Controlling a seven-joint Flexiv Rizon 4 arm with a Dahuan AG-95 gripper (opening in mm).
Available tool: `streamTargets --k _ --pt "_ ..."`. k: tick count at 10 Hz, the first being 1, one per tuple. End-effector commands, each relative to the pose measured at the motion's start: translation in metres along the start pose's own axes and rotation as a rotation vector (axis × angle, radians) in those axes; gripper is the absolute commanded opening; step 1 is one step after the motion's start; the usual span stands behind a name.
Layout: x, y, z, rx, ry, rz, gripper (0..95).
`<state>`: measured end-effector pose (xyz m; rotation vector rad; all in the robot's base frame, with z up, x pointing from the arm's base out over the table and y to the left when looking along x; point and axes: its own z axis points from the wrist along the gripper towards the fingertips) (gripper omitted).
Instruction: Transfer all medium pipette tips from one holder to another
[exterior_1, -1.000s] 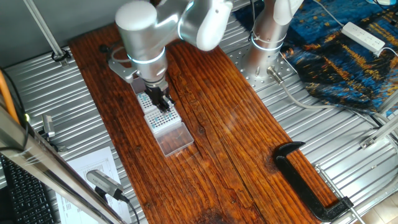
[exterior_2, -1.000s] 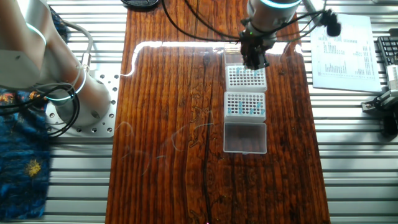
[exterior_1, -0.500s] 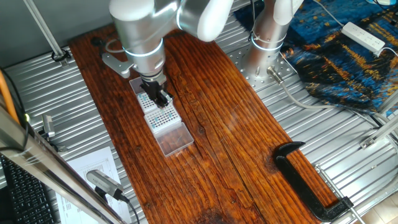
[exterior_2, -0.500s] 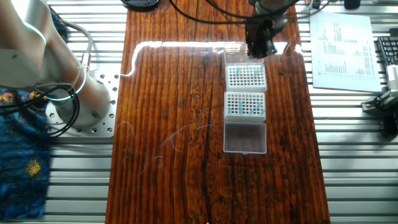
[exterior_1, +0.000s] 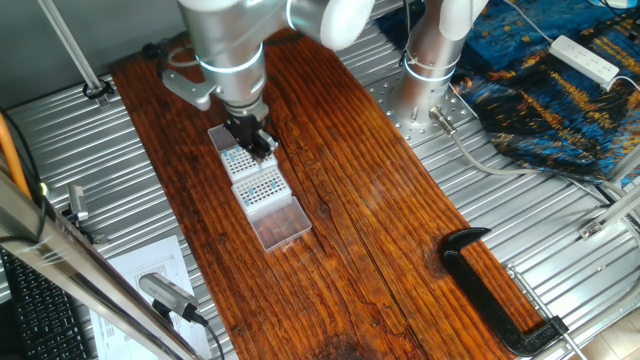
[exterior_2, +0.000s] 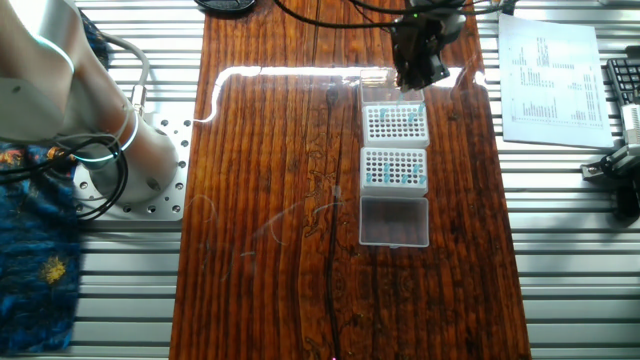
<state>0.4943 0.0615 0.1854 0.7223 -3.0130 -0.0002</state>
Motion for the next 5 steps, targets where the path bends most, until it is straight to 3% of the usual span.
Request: streamTargets --k 1,5 --pt "0.01 -0.018 -0.001 0.028 0.043 -0.048 0.0" --pt "0.035 -0.03 0.024 0.04 0.023 -0.078 0.0"
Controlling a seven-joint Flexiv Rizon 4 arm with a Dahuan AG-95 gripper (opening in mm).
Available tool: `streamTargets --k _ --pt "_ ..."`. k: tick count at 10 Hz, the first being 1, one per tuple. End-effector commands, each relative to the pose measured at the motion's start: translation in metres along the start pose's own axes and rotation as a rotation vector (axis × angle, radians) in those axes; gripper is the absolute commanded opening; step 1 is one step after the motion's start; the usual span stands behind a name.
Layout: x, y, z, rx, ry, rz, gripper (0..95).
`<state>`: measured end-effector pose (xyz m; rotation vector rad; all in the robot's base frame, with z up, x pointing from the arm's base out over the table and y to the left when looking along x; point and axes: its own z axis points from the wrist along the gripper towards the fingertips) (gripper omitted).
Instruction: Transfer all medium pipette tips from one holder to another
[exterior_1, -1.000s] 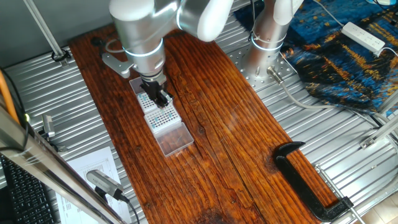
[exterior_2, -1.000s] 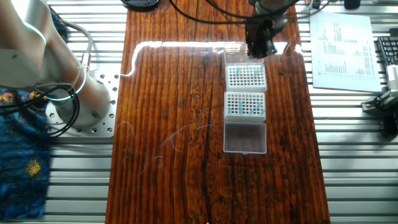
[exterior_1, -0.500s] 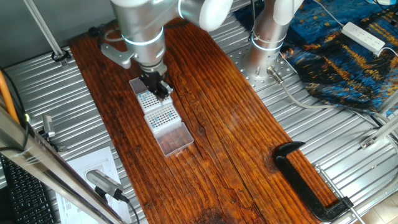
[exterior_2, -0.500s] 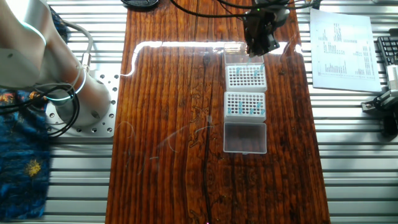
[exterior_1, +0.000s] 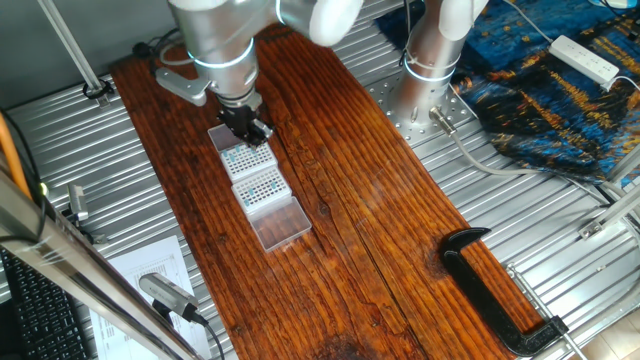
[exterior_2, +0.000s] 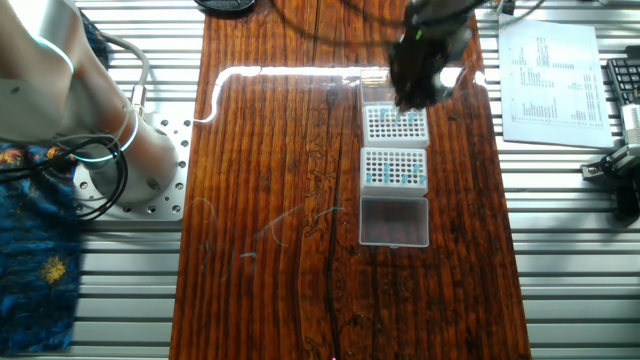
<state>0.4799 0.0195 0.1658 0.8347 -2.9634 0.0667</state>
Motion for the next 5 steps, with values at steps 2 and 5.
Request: streamTargets --k 2,5 --pt "0.006 0.001 0.009 0.002 -0.01 -0.006 0.0" --pt "0.01 0.001 0.02 -0.001 -0.015 -0.008 0.0"
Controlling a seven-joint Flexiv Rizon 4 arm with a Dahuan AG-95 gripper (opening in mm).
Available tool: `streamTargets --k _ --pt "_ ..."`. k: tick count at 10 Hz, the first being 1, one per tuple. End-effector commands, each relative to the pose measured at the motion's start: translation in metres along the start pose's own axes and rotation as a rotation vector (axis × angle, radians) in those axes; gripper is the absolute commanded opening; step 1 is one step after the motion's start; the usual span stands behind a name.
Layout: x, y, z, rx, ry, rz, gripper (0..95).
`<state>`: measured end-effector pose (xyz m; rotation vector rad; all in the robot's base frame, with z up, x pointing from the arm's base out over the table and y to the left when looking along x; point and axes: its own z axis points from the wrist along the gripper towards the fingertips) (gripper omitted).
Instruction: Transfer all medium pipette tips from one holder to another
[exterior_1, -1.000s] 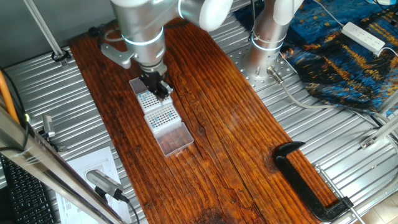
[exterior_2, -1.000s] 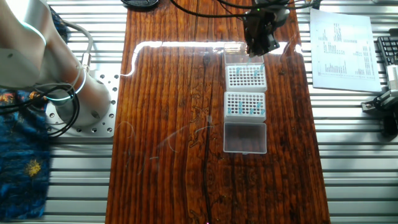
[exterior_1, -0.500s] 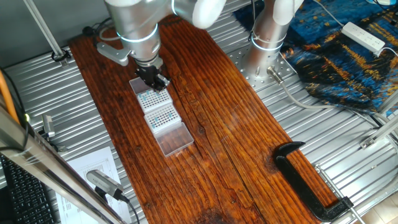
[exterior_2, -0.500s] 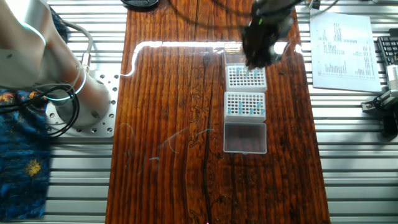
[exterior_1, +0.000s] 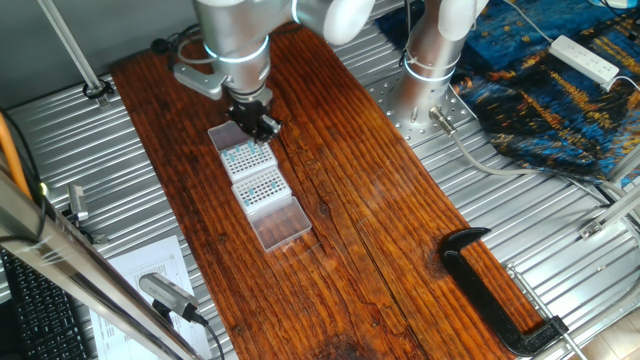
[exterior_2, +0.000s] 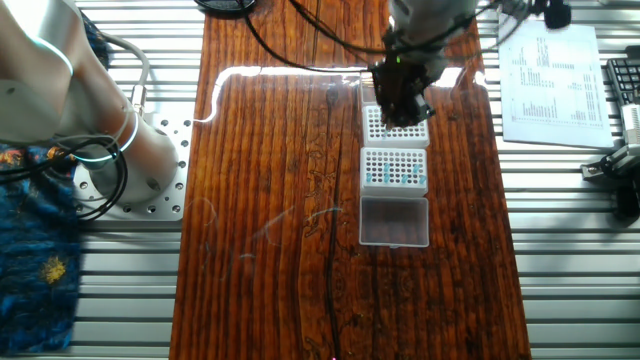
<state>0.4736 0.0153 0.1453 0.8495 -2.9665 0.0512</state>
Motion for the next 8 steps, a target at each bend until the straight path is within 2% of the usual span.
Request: streamTargets --k 1,8 --pt "0.005 0.001 0.0 0.008 -0.008 0.0 0.0" --pt "0.015 0.004 0.014 0.01 -0.008 -0.002 0.0"
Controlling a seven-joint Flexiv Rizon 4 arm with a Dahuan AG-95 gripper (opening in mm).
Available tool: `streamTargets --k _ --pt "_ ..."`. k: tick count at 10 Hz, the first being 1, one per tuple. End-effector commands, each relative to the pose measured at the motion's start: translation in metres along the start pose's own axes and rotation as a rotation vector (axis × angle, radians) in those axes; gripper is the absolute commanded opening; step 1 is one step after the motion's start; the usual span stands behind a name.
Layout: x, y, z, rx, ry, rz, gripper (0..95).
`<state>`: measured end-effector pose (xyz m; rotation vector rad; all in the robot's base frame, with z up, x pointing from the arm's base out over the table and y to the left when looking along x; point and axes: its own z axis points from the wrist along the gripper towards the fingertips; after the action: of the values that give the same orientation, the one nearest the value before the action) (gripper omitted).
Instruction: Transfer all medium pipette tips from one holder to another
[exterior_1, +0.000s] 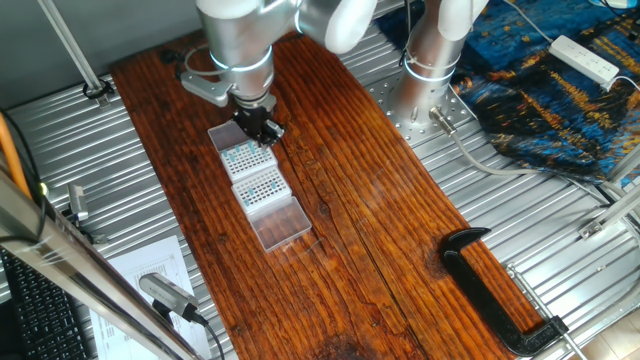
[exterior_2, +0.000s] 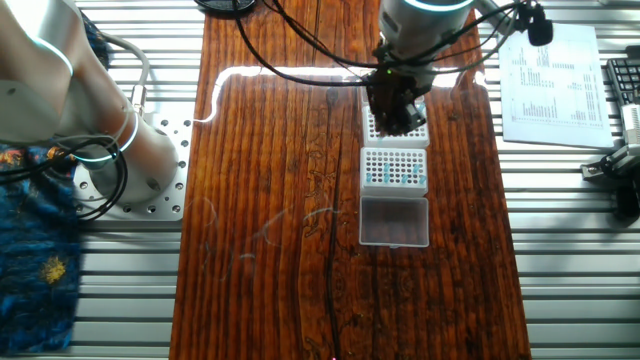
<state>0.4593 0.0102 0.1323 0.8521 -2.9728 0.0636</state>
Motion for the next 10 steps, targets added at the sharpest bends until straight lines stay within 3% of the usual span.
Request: streamTargets --k 1,10 --pt "0.0026 -0.0012 0.0008 0.001 -0.004 -0.004 0.0" --pt "0.0048 -0.0038 0.0035 -0.016 -0.013 -0.014 0.0"
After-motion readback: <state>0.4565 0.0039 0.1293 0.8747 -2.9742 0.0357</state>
